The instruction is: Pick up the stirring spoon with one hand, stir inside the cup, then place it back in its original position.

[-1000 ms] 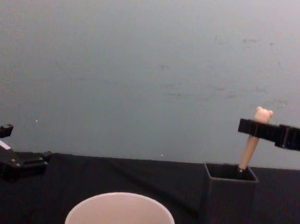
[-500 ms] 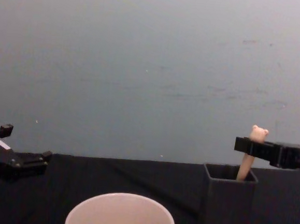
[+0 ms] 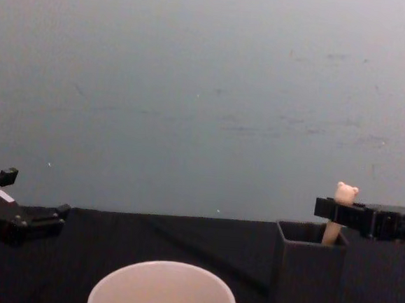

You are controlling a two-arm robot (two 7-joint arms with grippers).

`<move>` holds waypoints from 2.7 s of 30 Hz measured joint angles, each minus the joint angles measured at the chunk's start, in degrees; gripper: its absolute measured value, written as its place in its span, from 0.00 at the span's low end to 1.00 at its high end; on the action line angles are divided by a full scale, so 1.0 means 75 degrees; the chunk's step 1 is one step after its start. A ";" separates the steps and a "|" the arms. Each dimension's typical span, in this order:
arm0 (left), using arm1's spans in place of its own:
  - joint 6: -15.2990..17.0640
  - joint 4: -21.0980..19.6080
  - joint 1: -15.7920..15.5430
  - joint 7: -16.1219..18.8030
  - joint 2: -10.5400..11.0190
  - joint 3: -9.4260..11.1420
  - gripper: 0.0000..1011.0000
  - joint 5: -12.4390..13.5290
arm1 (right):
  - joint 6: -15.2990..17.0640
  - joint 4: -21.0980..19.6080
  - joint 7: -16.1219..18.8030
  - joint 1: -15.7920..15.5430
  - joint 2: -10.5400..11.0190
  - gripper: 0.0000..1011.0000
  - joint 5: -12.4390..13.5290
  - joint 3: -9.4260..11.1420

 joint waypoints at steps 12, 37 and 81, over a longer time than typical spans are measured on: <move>0.0000 0.0000 0.0000 0.0000 0.0000 0.0000 0.99 0.0000 | 0.0018 0.0000 -0.0027 -0.0012 -0.0013 0.21 -0.0054 0.0020; 0.0000 0.0000 0.0000 0.0000 0.0000 0.0000 0.99 0.0000 | 0.0010 -0.0013 -0.0021 -0.0005 -0.0003 0.60 -0.0028 0.0017; 0.0000 0.0000 0.0000 0.0000 0.0000 0.0000 0.99 0.0000 | -0.1647 0.0672 -0.3520 -0.0421 -0.1118 0.99 -0.2801 0.0658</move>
